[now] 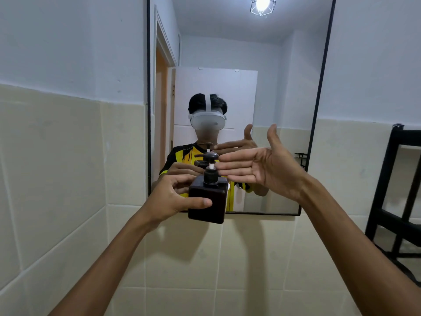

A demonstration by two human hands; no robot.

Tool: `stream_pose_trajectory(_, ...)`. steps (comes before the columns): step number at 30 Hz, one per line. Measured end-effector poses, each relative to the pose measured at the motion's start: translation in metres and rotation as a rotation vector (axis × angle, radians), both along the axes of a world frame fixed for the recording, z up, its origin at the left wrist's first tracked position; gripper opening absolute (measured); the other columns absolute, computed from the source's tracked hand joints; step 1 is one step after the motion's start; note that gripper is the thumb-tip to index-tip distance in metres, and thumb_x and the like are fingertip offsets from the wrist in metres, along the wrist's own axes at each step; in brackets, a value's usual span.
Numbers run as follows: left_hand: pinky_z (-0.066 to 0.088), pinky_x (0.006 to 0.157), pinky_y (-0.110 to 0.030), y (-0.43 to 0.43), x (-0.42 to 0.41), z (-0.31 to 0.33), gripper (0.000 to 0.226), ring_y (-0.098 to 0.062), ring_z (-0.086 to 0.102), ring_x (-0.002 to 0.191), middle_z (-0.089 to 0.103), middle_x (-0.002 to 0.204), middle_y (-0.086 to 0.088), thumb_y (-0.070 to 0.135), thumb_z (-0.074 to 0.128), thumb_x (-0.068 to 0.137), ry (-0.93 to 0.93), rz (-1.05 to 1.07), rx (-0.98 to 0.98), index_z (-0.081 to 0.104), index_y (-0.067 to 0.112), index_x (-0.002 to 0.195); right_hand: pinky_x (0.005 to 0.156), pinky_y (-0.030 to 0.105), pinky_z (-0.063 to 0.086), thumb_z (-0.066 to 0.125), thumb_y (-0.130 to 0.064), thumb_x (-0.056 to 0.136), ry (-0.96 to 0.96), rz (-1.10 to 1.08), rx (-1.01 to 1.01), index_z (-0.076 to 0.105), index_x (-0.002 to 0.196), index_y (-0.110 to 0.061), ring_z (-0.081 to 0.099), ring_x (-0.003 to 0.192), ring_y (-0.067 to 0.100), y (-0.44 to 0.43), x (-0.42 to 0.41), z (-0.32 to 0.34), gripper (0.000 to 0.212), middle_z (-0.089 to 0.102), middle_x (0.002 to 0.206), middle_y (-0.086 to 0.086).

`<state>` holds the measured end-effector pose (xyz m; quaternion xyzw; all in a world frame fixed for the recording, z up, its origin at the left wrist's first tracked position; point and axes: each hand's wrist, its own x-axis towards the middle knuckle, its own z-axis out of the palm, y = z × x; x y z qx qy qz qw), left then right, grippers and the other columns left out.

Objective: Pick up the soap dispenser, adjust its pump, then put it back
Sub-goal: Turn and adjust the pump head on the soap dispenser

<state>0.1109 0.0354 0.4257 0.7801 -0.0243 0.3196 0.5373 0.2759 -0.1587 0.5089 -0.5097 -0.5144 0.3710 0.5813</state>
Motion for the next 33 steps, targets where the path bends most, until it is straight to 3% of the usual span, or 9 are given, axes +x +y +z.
stream_pose_trajectory(8, 0.06, 0.083, -0.029, -0.006, 0.005, 0.0, 0.062, -0.015, 0.073, 0.104, 0.078, 0.103, 0.008, 0.034, 0.091, 0.053, -0.009, 0.018, 0.055, 0.077, 0.014, 0.111, 0.106, 0.041, 0.053, -0.002, -0.08, 0.088, -0.072, -0.006, -0.011, 0.062, 0.131, 0.009, 0.065, 0.127, 0.036, 0.006, -0.004, -0.002, 0.118, 0.066, 0.133, 0.029)
stream_pose_trajectory(13, 0.06, 0.09, -0.037, 0.0, 0.002, -0.001, 0.062, -0.023, 0.073, 0.107, 0.075, 0.112, 0.005, 0.031, 0.091, 0.055, -0.036, 0.038, -0.002, 0.076, 0.012, 0.112, 0.103, 0.038, 0.056, -0.003, -0.078, 0.09, -0.001, -0.01, 0.056, 0.065, 0.128, 0.008, 0.067, 0.124, 0.036, -0.002, 0.001, -0.004, 0.115, 0.067, 0.131, 0.029)
stream_pose_trajectory(18, 0.06, 0.089, -0.033, -0.009, 0.006, 0.001, 0.066, -0.018, 0.072, 0.108, 0.075, 0.114, 0.003, 0.034, 0.091, 0.053, -0.049, 0.046, 0.022, 0.076, 0.011, 0.113, 0.11, 0.041, 0.05, 0.008, -0.072, 0.096, -0.054, -0.005, 0.065, 0.057, 0.138, 0.006, 0.061, 0.132, 0.034, 0.011, -0.01, -0.004, 0.101, 0.063, 0.138, 0.027)
stream_pose_trajectory(20, 0.06, 0.089, -0.035, -0.009, 0.004, 0.001, 0.064, -0.02, 0.073, 0.108, 0.076, 0.112, 0.004, 0.032, 0.092, 0.053, -0.045, 0.045, 0.016, 0.077, 0.011, 0.111, 0.105, 0.039, 0.055, 0.026, -0.058, 0.104, -0.059, -0.025, 0.077, 0.06, 0.135, 0.0, 0.064, 0.128, 0.036, 0.008, -0.013, -0.004, 0.074, 0.065, 0.136, 0.026)
stream_pose_trajectory(22, 0.061, 0.088, -0.038, -0.008, 0.001, 0.001, 0.061, -0.022, 0.073, 0.107, 0.076, 0.112, 0.001, 0.029, 0.095, 0.055, -0.021, 0.049, 0.008, 0.077, 0.011, 0.111, 0.102, 0.037, 0.058, 0.051, -0.026, 0.105, -0.172, -0.077, 0.095, 0.062, 0.133, -0.003, 0.063, 0.128, 0.037, 0.003, -0.013, -0.006, 0.038, 0.067, 0.135, 0.023)
stream_pose_trajectory(24, 0.063, 0.084, -0.036, -0.008, 0.001, -0.001, 0.059, -0.022, 0.073, 0.107, 0.077, 0.112, -0.003, 0.025, 0.095, 0.057, 0.001, 0.054, 0.0, 0.076, 0.011, 0.111, 0.102, 0.034, 0.057, 0.062, 0.0, 0.096, -0.332, -0.12, 0.088, 0.064, 0.132, 0.0, 0.066, 0.126, 0.031, 0.004, -0.012, -0.01, 0.036, 0.071, 0.131, 0.018)
stream_pose_trajectory(29, 0.063, 0.074, -0.028, -0.014, 0.003, -0.003, 0.057, -0.019, 0.077, 0.099, 0.079, 0.106, -0.006, 0.024, 0.091, 0.056, 0.012, 0.082, -0.056, 0.076, 0.009, 0.109, 0.107, 0.047, 0.053, 0.072, 0.007, 0.087, -0.426, -0.253, 0.142, 0.073, 0.113, 0.006, 0.068, 0.122, 0.032, 0.017, -0.018, -0.017, 0.026, 0.07, 0.13, 0.019)
stream_pose_trajectory(33, 0.062, 0.068, -0.026, -0.017, 0.002, -0.003, 0.048, -0.017, 0.078, 0.092, 0.08, 0.101, -0.004, 0.018, 0.092, 0.062, 0.014, 0.114, -0.048, 0.077, 0.008, 0.106, 0.105, 0.045, 0.055, 0.072, 0.004, 0.088, -0.423, -0.312, 0.149, 0.076, 0.109, -0.002, 0.071, 0.116, 0.028, 0.019, -0.018, -0.024, 0.022, 0.075, 0.121, 0.015)
